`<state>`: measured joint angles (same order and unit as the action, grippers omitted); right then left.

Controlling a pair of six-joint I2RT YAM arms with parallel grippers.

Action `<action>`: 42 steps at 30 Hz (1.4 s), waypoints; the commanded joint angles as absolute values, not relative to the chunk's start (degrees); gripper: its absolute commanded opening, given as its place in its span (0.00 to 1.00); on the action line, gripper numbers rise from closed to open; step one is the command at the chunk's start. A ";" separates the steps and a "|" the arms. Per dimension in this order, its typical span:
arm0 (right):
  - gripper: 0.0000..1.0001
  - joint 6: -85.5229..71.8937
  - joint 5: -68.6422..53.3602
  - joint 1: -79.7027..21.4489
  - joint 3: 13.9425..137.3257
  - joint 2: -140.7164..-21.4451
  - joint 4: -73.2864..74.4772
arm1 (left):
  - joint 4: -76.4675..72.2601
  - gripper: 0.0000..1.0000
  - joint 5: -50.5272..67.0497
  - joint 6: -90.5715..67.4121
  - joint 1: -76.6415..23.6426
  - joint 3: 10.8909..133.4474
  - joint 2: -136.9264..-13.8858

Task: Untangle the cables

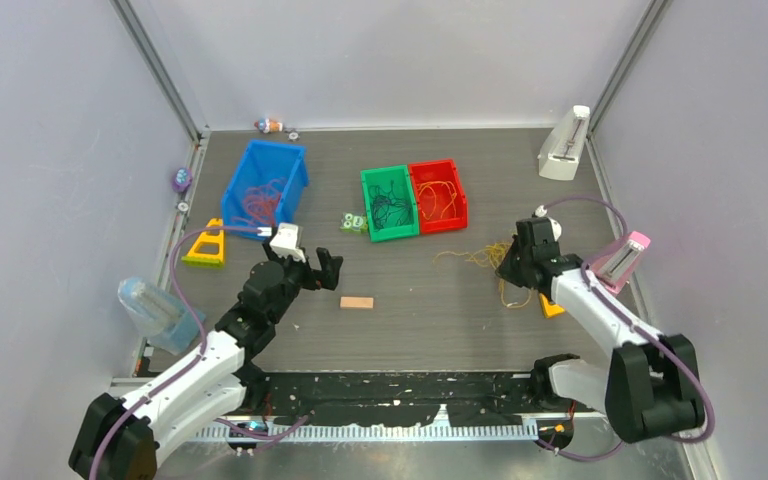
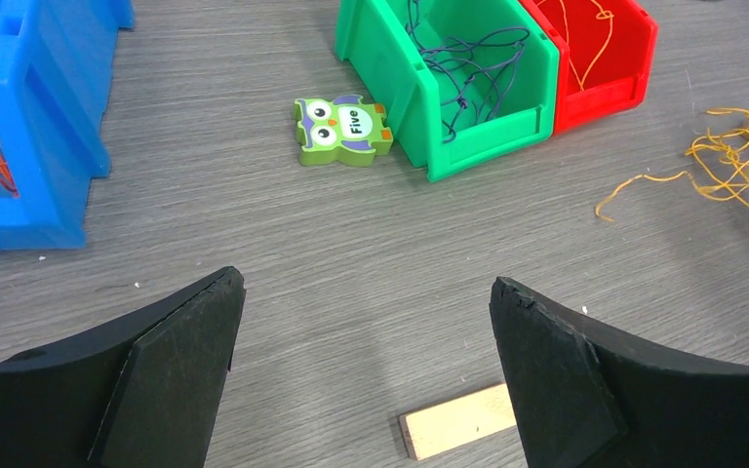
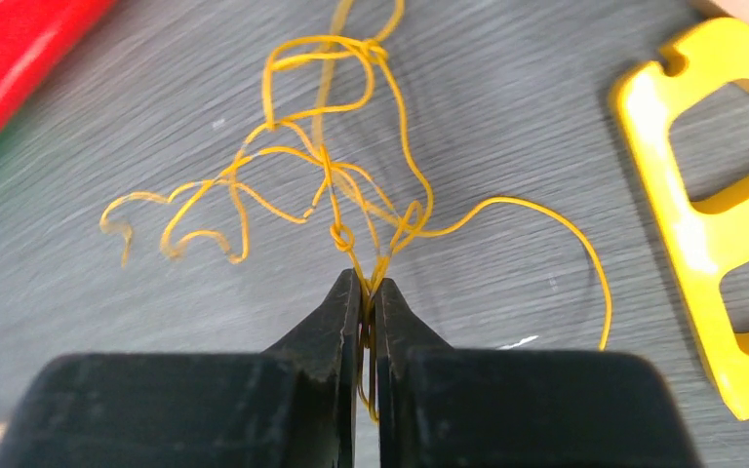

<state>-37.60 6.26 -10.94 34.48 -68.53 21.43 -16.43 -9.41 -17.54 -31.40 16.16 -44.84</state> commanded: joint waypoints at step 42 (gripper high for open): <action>0.05 -30.24 -20.28 -14.28 77.33 -82.16 11.86 | -17.57 0.96 -9.32 -16.87 -31.55 19.51 -47.70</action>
<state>-28.51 -17.43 -13.82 71.13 -79.90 16.67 -15.84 -9.19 -17.52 -31.38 16.91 -47.64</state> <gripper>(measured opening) 0.101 0.965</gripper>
